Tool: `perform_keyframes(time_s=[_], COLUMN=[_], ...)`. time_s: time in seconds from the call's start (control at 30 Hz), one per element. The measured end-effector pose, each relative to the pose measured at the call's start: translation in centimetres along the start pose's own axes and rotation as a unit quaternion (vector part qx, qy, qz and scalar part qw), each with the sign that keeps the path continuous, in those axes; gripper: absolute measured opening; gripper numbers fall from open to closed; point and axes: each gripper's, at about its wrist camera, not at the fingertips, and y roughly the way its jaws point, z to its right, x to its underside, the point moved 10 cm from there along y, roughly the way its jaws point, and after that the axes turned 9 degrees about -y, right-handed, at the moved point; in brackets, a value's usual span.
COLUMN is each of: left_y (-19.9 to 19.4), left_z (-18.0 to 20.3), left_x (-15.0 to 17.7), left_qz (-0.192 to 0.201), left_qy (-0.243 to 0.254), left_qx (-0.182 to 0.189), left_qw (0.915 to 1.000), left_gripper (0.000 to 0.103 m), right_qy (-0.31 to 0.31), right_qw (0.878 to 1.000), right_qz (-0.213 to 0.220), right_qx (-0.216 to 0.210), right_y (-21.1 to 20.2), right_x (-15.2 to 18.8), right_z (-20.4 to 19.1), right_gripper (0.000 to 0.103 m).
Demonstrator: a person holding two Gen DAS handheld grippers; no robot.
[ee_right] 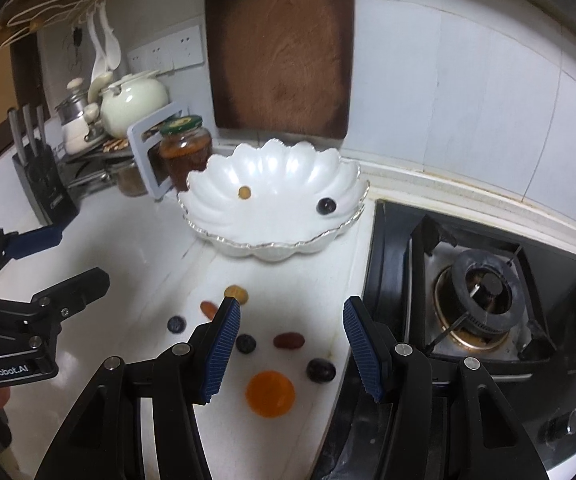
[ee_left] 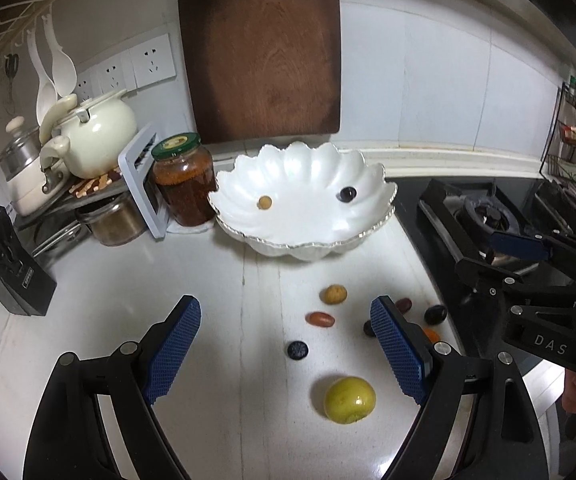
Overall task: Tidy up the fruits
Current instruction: 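Move both grippers back down toward the remaining fruits on the counter, then grasp the orange with the right gripper while the left grasps the green apple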
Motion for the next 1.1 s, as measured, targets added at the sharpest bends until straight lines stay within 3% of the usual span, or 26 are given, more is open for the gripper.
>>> perform_keyframes(time_s=[0.53,1.1], left_y=[2.2,5.4], left_z=[1.1,2.8], left_x=[5.0,9.5], left_qz=[-0.058,-0.131], left_qy=[0.007,0.000], left_qx=[0.013,0.039], left_qw=[0.9982,0.9906], left_gripper=[0.087,0.085], right_qy=[-0.007,-0.008], right_qw=[0.997,0.991], right_qz=[-0.061,-0.115], right_qx=[-0.044,-0.075], right_y=[2.7,5.7], right_x=[4.4,7.8], right_z=[-1.9,-2.8], right_gripper=[0.055,0.055])
